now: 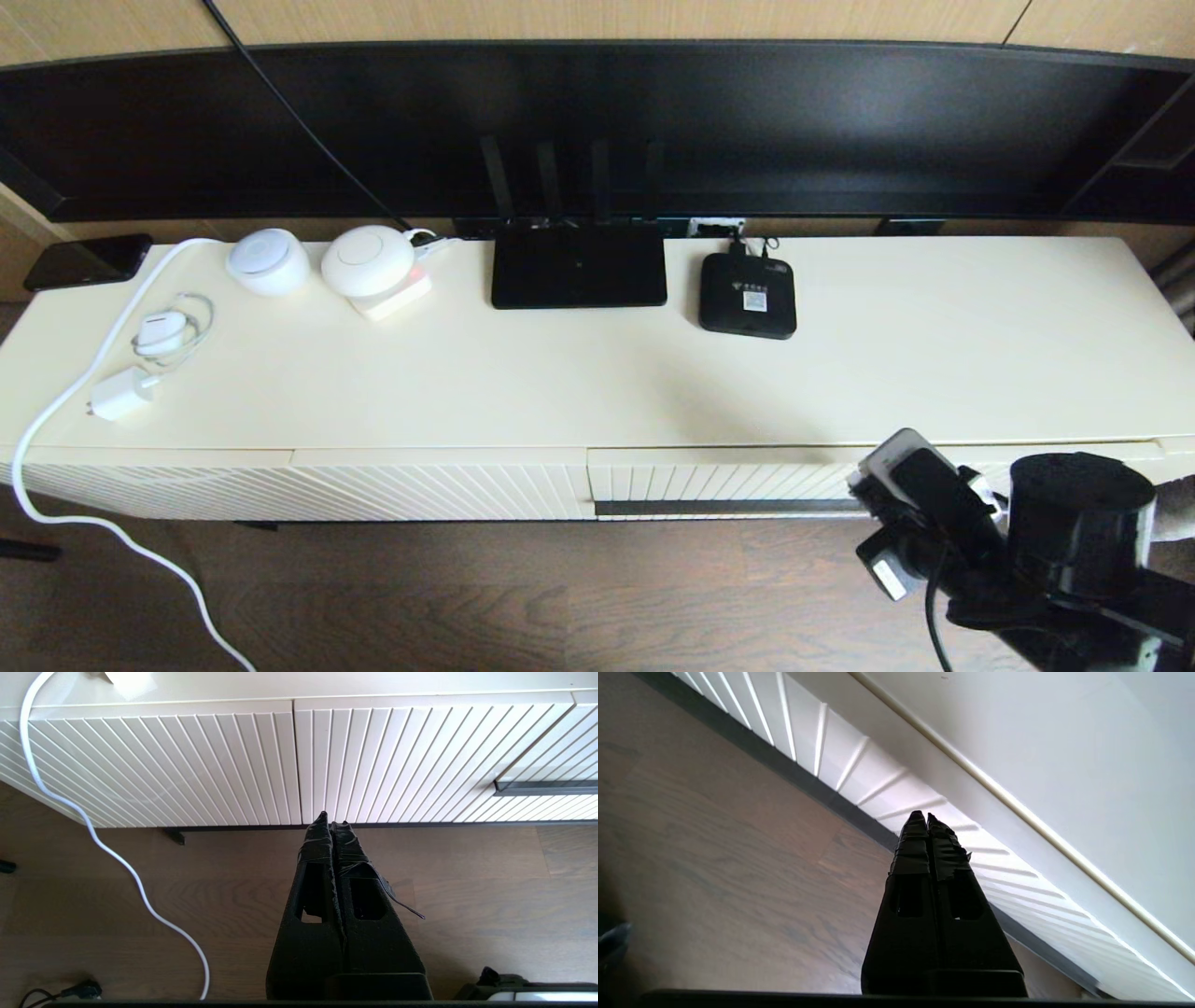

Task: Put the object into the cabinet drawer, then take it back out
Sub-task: Close the drawer, then open the drawer

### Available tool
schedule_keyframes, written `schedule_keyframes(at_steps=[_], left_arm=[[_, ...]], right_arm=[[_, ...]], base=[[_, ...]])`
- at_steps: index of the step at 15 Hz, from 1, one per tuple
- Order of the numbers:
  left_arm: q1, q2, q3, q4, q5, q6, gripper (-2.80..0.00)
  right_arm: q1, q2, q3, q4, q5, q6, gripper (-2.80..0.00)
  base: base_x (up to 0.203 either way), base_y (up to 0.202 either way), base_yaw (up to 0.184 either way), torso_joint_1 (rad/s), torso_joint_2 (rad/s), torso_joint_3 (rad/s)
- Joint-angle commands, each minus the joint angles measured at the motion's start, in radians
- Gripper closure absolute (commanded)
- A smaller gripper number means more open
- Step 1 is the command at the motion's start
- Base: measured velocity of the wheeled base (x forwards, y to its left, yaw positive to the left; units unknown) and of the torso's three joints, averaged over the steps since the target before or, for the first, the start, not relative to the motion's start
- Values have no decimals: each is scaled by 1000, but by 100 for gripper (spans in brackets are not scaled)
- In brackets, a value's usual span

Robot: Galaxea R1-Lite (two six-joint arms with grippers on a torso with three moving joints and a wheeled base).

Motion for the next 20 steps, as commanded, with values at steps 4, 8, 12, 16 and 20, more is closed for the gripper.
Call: schedule_keyframes(at_steps=[4,8,12,16,20], left_arm=[[0,2,0,0,0,0,0],[0,2,0,0,0,0,0],[0,2,0,0,0,0,0],[0,2,0,0,0,0,0],[0,2,0,0,0,0,0]], right_arm=[[-80,-237,-139,297,-7,-4,0],[-148,-448,-343,844,-6,0,0],[-165,-665,-433,1266,-4,-1,0],[-130,-765,-335,1386,27,-230,0],[-85,-736,-181,1337,112,-556,0]], base=[[0,0,0,0,0,0],[0,0,0,0,0,0],[0,0,0,0,0,0],[0,0,0,0,0,0],[0,0,0,0,0,0]])
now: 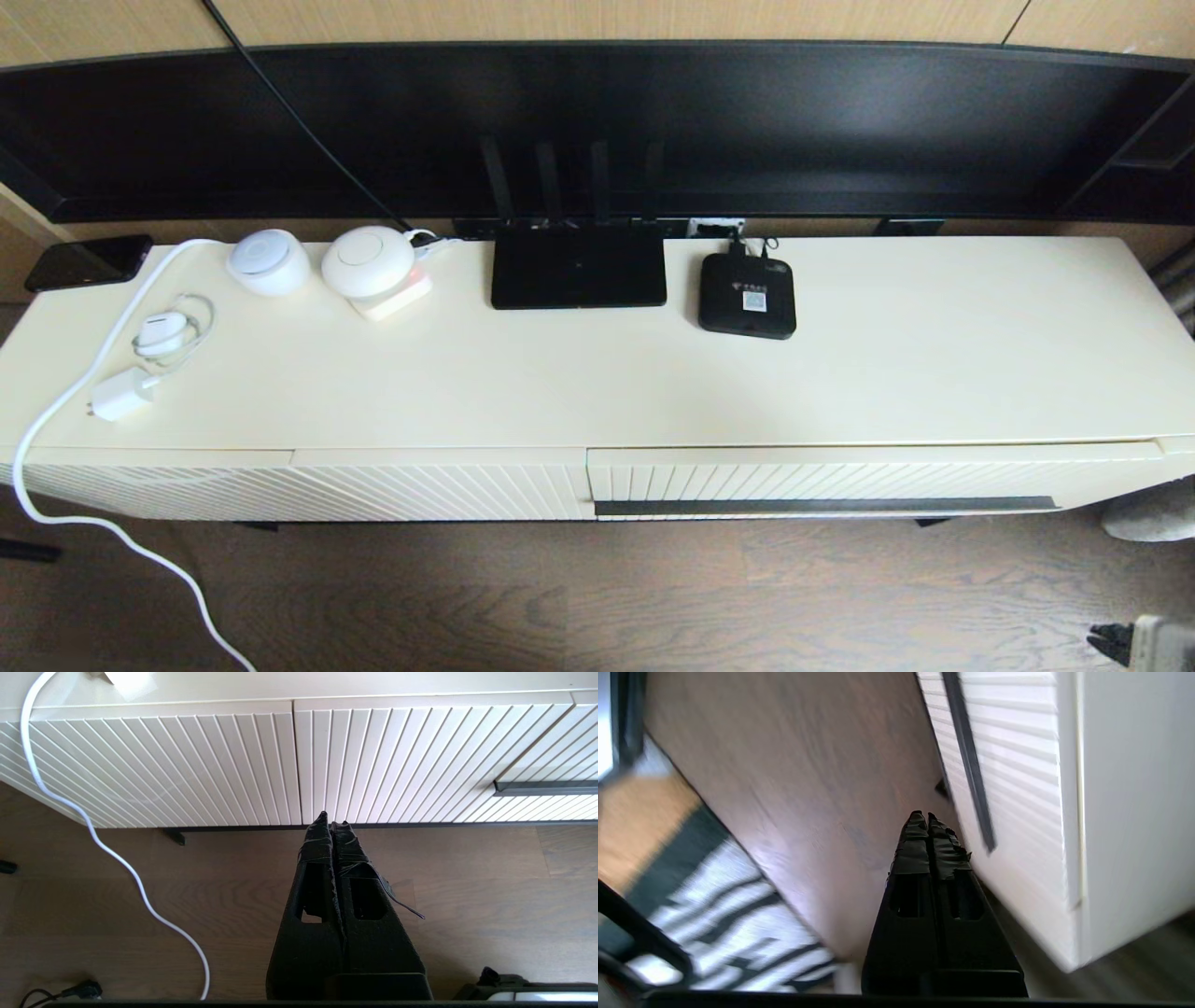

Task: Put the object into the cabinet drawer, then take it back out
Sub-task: Open the drawer

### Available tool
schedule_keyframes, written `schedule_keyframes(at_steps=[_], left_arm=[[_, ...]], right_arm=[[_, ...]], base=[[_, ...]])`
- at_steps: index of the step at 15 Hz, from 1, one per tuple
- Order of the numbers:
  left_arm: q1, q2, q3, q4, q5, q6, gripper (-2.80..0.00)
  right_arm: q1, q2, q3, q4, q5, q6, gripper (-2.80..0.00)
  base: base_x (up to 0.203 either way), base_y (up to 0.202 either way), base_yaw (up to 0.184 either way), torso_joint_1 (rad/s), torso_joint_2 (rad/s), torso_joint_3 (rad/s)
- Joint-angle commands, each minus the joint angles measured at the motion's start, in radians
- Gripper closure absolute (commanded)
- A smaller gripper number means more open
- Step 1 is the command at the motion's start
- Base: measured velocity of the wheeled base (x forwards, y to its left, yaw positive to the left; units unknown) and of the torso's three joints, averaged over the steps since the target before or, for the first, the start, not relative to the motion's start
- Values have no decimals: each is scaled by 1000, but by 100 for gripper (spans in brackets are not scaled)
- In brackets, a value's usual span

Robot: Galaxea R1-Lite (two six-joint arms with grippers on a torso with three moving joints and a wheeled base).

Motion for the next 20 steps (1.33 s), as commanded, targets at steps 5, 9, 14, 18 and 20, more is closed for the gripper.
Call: schedule_keyframes(at_steps=[5,9,14,18,20], left_arm=[[0,2,0,0,0,0,0],[0,2,0,0,0,0,0],[0,2,0,0,0,0,0],[0,2,0,0,0,0,0],[0,2,0,0,0,0,0]], right_arm=[[46,329,114,-346,10,-147,0],[113,512,217,-647,8,-184,0],[110,686,280,-871,3,-206,0],[96,925,302,-1238,-4,-204,0],[92,947,303,-1281,5,-205,0]], base=[[0,0,0,0,0,0],[0,0,0,0,0,0],[0,0,0,0,0,0],[0,0,0,0,0,0],[0,0,0,0,0,0]])
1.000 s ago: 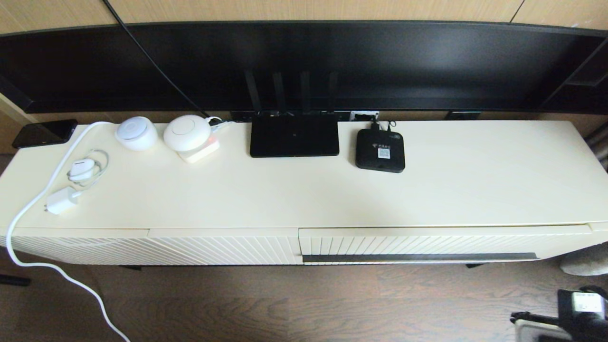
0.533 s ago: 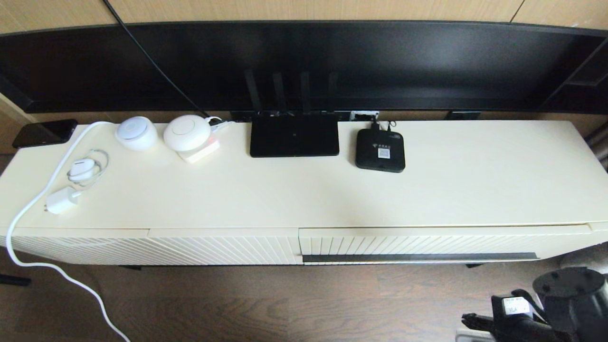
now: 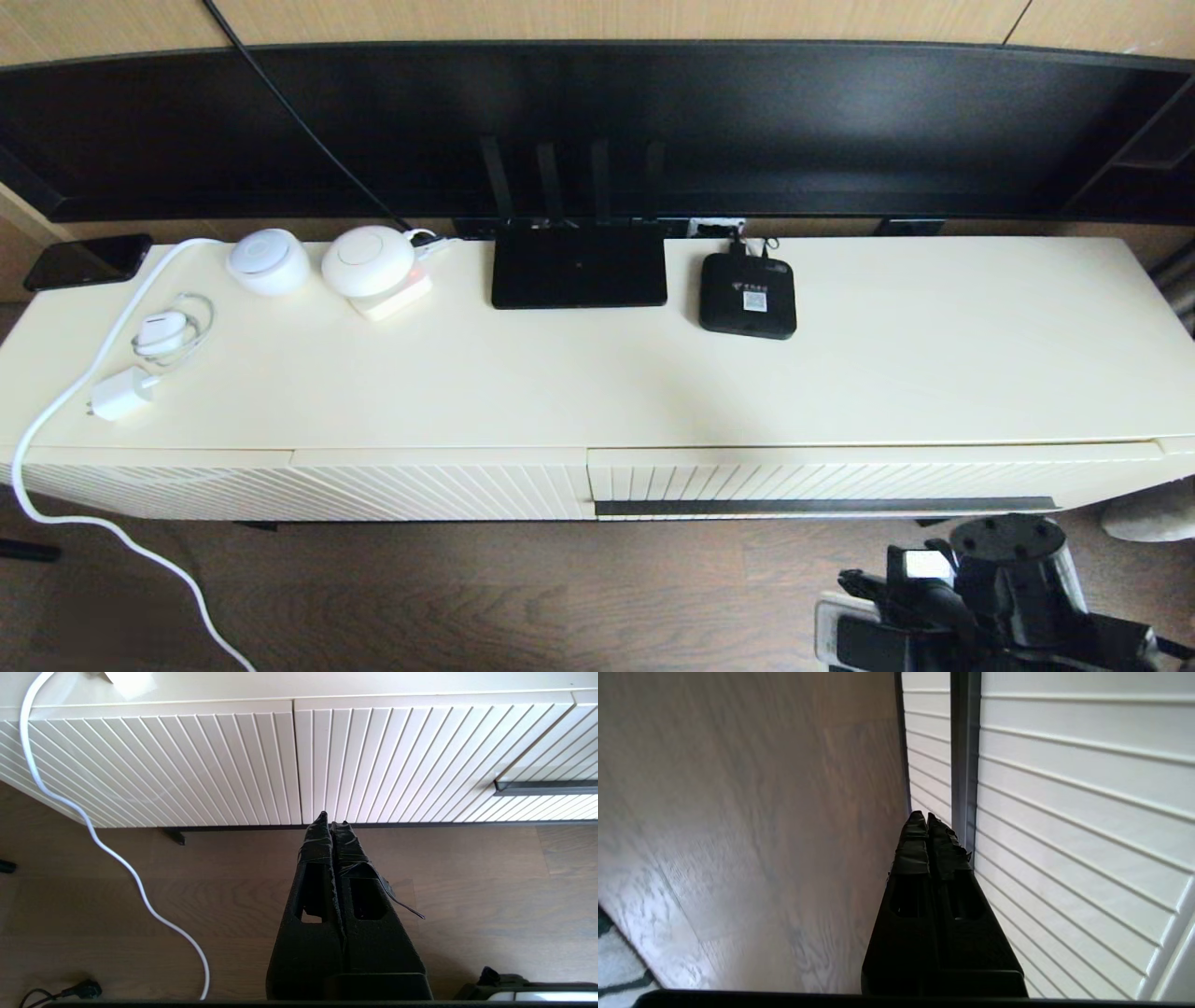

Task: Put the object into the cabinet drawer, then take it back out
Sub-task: Open the drawer

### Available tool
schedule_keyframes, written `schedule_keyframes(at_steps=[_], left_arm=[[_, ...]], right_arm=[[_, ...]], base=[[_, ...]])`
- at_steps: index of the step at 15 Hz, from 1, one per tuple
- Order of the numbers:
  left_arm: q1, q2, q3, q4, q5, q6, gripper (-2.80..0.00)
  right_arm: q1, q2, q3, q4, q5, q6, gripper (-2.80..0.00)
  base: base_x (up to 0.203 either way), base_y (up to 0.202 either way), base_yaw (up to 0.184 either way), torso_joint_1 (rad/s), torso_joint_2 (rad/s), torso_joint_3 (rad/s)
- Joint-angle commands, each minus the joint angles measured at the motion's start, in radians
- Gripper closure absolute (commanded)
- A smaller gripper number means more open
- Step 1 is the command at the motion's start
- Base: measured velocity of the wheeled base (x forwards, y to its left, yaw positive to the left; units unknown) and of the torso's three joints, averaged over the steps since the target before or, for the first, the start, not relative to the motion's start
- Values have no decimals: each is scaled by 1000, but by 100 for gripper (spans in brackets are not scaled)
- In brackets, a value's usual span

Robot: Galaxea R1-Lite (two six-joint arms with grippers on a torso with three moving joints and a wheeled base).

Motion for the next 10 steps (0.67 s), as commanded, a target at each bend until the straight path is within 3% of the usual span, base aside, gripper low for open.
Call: schedule_keyframes(at_steps=[1,3,8,10], left_arm=[[0,2,0,0,0,0,0],[0,2,0,0,0,0,0],[0,1,0,0,0,0,0],[0,2,0,0,0,0,0]], right_arm=[[-5,60,5,2,16,-7,0],[-15,60,15,34,62,-12,0],[-61,57,25,38,91,-119,0],[-72,56,33,25,103,-126,-280]], base=[[0,0,0,0,0,0],[0,0,0,0,0,0],[0,0,0,0,0,0],[0,0,0,0,0,0]])
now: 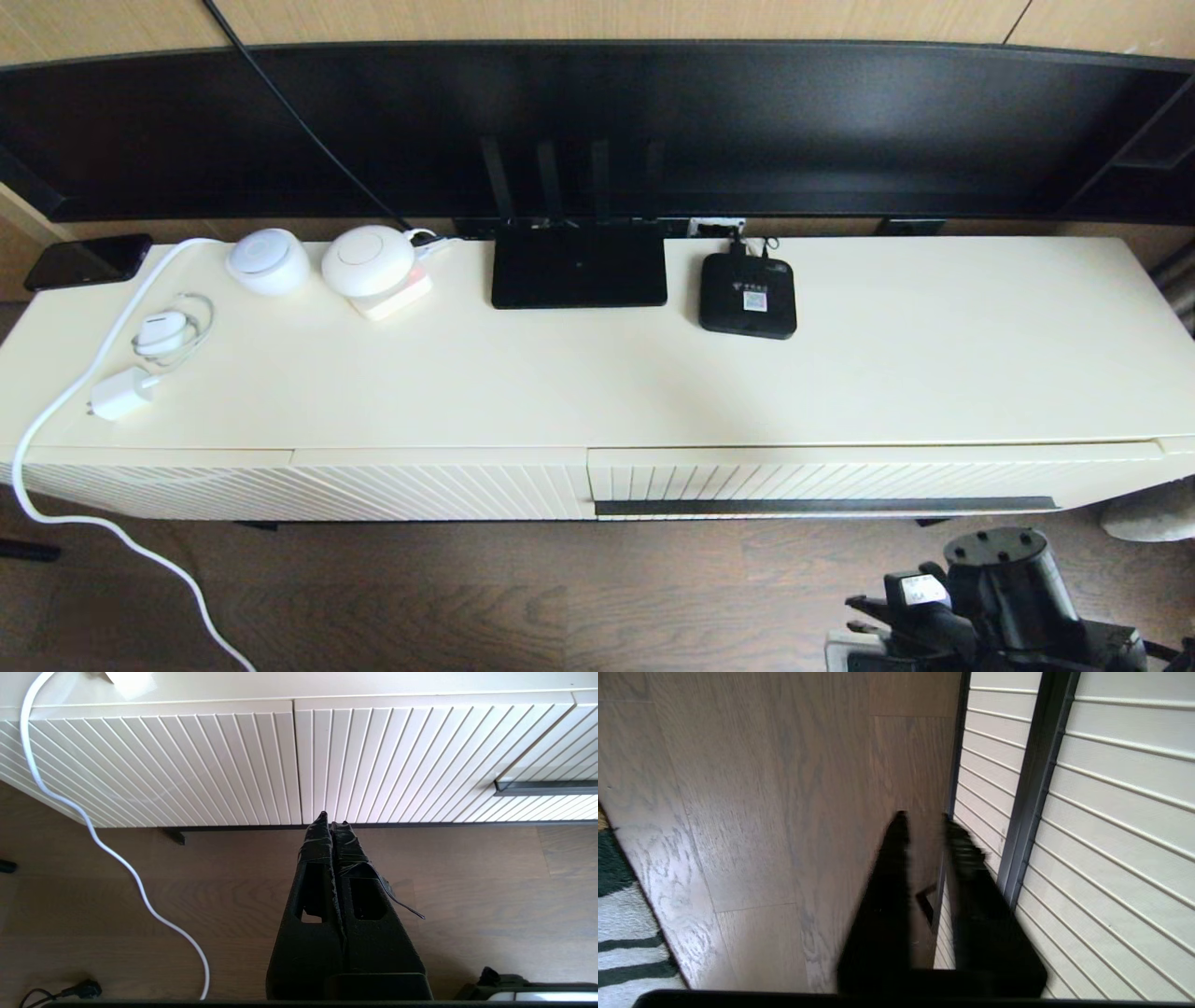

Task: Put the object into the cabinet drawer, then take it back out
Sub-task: Open the drawer

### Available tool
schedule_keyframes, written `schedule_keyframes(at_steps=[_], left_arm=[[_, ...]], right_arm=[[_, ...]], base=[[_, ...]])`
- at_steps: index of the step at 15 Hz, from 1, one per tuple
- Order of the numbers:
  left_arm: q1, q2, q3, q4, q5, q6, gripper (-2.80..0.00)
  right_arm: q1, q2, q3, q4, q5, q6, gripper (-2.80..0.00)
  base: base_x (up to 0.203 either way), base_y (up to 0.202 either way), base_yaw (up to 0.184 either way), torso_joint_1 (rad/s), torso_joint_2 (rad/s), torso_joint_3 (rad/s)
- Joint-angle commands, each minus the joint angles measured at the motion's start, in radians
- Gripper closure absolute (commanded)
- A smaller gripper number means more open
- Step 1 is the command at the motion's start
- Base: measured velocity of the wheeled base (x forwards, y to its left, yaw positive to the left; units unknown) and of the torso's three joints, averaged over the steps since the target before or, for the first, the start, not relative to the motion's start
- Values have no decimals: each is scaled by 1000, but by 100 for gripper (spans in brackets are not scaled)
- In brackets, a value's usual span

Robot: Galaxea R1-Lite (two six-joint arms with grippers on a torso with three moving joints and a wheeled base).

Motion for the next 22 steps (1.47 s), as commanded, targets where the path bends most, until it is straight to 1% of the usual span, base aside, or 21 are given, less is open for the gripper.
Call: schedule_keyframes(at_steps=[1,3,5,7,9,11,19,22], left_arm=[[0,2,-1,0,0,0,0],[0,2,0,0,0,0,0],[0,0,0,0,0,0,0],[0,1,0,0,0,0,0],[0,2,0,0,0,0,0],[0,0,0,0,0,0,0],[0,2,0,0,0,0,0],[0,1,0,0,0,0,0]], right_arm=[[-15,-1,2,-10,3,-20,-280],[-32,20,-8,-10,24,-30,-280],[-50,52,-10,-12,72,-37,-280],[-69,80,-20,-15,83,-45,-280],[-105,106,-42,-43,95,-87,-280],[-125,132,-64,-50,122,-110,-280],[-150,238,-113,-115,119,-118,-280],[-161,251,-146,-115,119,-123,-280]], base=[[0,0,0,0,0,0],[0,0,0,0,0,0],[0,0,0,0,0,0],[0,0,0,0,0,0],[0,0,0,0,0,0],[0,0,0,0,0,0],[0,0,0,0,0,0],[0,0,0,0,0,0]])
